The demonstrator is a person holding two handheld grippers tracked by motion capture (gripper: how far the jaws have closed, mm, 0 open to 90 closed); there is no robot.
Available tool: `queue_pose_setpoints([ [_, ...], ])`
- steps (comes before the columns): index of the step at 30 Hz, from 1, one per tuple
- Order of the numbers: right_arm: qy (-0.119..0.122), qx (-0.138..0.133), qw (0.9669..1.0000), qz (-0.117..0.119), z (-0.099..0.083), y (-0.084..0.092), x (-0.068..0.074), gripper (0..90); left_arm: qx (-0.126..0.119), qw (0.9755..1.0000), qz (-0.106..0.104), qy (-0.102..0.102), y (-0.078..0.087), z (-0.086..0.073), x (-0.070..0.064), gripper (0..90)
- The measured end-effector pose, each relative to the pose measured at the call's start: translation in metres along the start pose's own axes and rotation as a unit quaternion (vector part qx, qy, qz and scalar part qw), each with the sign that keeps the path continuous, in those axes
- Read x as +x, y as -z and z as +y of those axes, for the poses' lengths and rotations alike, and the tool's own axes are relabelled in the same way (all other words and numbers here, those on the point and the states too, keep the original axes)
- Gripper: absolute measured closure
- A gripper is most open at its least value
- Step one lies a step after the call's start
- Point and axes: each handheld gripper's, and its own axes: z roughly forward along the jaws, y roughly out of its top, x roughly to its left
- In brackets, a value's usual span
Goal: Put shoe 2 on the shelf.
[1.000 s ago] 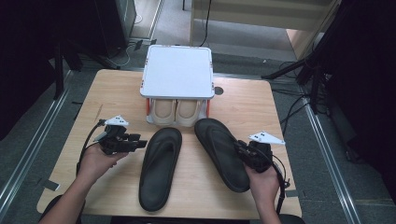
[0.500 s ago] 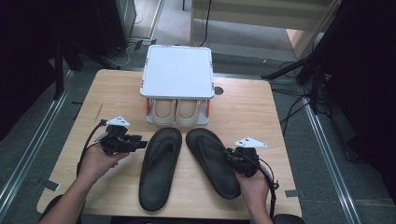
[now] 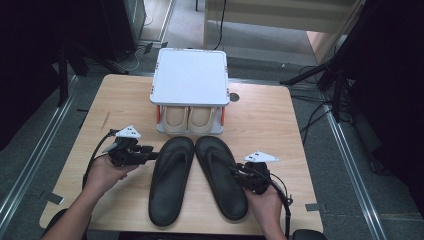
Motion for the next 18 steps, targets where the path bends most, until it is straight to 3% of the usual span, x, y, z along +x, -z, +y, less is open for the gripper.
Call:
queue_pose_setpoints([
  [4,0.025,-0.030,0.9992,0.005,0.005,0.009,0.000,66.8,0.009,0.9999,-0.010,0.005,-0.001,-0.004,0.002,70.6],
  [6,0.022,-0.039,0.9990,0.008,0.007,0.012,-0.004,76.0,0.014,0.9997,-0.014,0.011,-0.002,-0.006,0.003,73.0],
  [10,0.011,-0.029,0.9995,0.009,0.008,0.012,-0.012,90.0,0.022,0.9994,-0.019,0.021,-0.003,-0.009,0.006,79.4],
  [13,0.002,-0.015,0.9999,0.006,0.009,0.006,-0.019,90.0,0.027,0.9992,-0.021,0.020,-0.005,-0.011,0.007,86.0],
  [18,0.006,-0.001,0.9999,0.009,0.012,-0.006,-0.021,90.0,0.041,0.9987,-0.025,0.016,-0.011,-0.014,0.006,88.7],
])
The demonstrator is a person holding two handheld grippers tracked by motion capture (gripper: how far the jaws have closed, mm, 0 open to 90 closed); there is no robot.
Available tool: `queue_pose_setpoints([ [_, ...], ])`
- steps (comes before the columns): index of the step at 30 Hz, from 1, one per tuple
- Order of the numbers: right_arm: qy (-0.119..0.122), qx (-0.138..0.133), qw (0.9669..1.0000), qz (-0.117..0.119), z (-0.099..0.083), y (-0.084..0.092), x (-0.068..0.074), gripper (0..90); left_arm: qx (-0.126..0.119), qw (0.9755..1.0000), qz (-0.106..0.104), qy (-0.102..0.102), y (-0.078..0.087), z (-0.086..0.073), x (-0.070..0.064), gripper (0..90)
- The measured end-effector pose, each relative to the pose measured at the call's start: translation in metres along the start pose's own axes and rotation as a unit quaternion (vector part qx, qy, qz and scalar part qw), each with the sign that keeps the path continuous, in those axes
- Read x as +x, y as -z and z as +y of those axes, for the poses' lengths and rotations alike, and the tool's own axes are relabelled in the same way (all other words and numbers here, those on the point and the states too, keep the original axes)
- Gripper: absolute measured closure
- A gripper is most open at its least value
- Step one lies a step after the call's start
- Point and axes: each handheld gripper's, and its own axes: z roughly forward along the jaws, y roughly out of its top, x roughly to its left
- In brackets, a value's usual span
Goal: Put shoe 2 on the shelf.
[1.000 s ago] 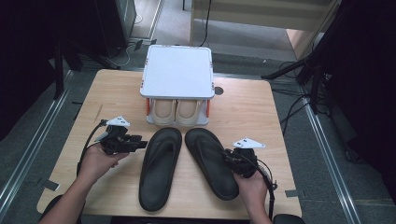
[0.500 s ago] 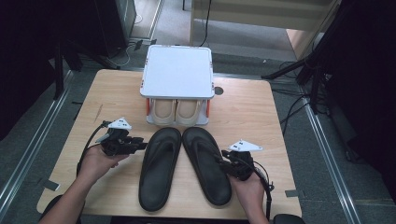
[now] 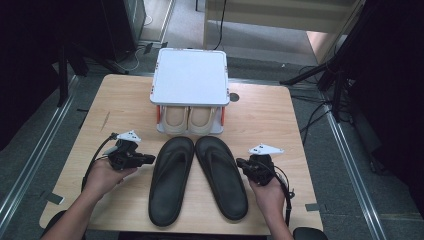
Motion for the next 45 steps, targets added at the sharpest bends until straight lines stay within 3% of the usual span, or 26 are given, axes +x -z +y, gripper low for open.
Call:
queue_pose_setpoints([
  [3,0.010,0.004,0.9999,-0.006,0.001,-0.003,0.002,90.0,0.011,0.9999,0.005,-0.008,-0.004,-0.001,-0.001,88.7],
  [7,0.004,0.005,0.9999,-0.012,0.002,-0.004,0.000,89.2,0.030,0.9994,0.012,-0.014,-0.010,-0.002,-0.002,88.7],
  [15,0.010,0.013,0.9998,-0.008,0.002,-0.006,0.004,90.0,0.024,0.9997,0.009,-0.003,-0.011,-0.004,-0.003,90.0],
  [23,0.010,0.015,0.9998,-0.005,0.001,-0.007,0.006,90.0,0.034,0.9994,-0.011,-0.005,-0.013,-0.003,-0.010,90.0],
  [27,0.006,0.018,0.9998,0.004,0.000,-0.009,0.009,90.0,0.040,0.9986,-0.025,-0.021,-0.017,-0.002,-0.019,90.0],
  [32,0.026,0.028,0.9993,0.004,-0.002,-0.016,0.022,90.0,0.043,0.9983,-0.028,-0.027,-0.019,-0.001,-0.024,90.0],
  [34,0.032,0.025,0.9992,-0.004,-0.002,-0.016,0.023,90.0,0.043,0.9982,-0.034,-0.024,-0.019,-0.002,-0.023,90.0],
  [37,0.013,0.015,0.9998,0.005,-0.001,-0.013,0.017,89.4,0.043,0.9982,-0.034,-0.025,-0.018,-0.001,-0.023,89.1],
  [45,0.006,-0.013,0.9999,0.006,0.003,-0.004,0.014,85.1,0.016,0.9991,-0.033,-0.019,-0.006,0.002,-0.021,82.4],
])
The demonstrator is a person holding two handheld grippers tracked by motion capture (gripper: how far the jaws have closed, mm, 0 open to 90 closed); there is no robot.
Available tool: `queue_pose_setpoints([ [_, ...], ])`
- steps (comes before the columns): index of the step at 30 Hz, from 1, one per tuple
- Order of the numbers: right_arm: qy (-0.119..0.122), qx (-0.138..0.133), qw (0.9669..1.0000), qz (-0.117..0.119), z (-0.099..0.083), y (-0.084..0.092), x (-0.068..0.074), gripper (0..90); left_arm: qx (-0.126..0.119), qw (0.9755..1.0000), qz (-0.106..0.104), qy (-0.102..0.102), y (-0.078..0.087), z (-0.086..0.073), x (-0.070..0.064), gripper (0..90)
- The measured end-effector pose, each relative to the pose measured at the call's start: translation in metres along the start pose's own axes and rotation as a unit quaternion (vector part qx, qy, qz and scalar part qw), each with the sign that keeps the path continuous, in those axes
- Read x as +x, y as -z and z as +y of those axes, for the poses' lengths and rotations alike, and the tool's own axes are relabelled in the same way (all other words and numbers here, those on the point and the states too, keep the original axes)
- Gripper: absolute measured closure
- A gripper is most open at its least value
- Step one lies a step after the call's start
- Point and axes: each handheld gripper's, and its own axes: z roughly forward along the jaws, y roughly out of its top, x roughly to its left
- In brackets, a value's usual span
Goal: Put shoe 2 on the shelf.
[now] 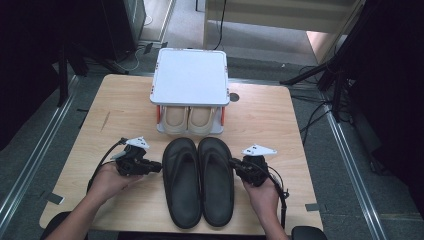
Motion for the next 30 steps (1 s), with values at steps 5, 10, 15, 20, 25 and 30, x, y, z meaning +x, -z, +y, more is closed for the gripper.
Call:
queue_pose_setpoints([
  [5,-0.008,-0.023,0.9997,0.008,0.004,0.010,0.000,80.4,-0.016,0.9999,-0.002,-0.001,0.008,0.003,-0.001,76.9],
  [10,-0.012,-0.034,0.9992,0.019,0.006,0.018,0.005,73.5,-0.020,0.9998,-0.003,0.004,0.014,0.004,-0.002,71.5],
  [15,-0.007,-0.037,0.9991,0.021,0.008,0.022,0.010,70.7,-0.025,0.9997,0.000,0.007,0.017,0.006,-0.001,65.4],
  [20,-0.003,-0.039,0.9989,0.024,0.009,0.024,0.017,67.7,-0.034,0.9994,0.004,-0.002,0.021,0.009,-0.003,62.6],
  [25,0.000,-0.043,0.9988,0.021,0.009,0.026,0.025,61.8,-0.042,0.9991,0.001,0.002,0.024,0.011,-0.002,55.6],
  [30,-0.011,-0.045,0.9984,0.033,0.009,0.027,0.035,59.3,-0.051,0.9987,0.002,0.003,0.025,0.012,0.000,48.4],
])
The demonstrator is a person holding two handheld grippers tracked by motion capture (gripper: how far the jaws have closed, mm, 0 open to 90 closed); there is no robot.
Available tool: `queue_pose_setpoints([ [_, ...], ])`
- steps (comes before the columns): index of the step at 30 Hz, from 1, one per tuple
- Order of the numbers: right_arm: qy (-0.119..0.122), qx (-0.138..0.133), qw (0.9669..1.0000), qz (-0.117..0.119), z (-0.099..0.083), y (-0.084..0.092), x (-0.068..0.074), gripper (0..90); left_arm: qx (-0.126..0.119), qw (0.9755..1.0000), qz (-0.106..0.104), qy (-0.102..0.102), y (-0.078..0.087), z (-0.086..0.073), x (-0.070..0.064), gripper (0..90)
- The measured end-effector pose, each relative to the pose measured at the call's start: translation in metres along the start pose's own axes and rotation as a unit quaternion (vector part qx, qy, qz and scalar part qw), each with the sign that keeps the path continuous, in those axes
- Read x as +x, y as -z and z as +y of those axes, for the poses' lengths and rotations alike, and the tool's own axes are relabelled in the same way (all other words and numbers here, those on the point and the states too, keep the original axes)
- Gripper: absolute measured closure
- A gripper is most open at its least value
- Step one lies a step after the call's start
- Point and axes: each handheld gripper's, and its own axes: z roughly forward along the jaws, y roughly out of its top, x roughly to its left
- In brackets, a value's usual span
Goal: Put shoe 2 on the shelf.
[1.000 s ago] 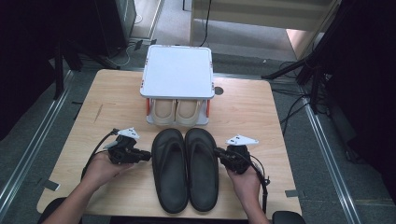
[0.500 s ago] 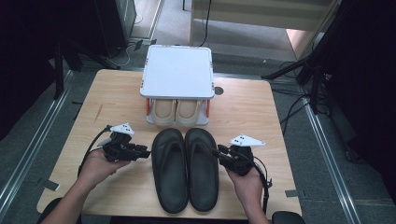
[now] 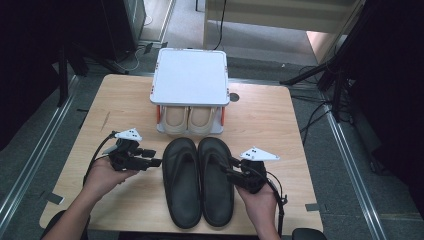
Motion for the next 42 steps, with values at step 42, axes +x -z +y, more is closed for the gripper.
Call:
queue_pose_setpoints([
  [42,-0.042,0.025,0.9985,-0.026,-0.019,-0.075,0.056,48.1,-0.018,0.9996,0.022,0.004,0.005,-0.002,0.008,44.7],
])
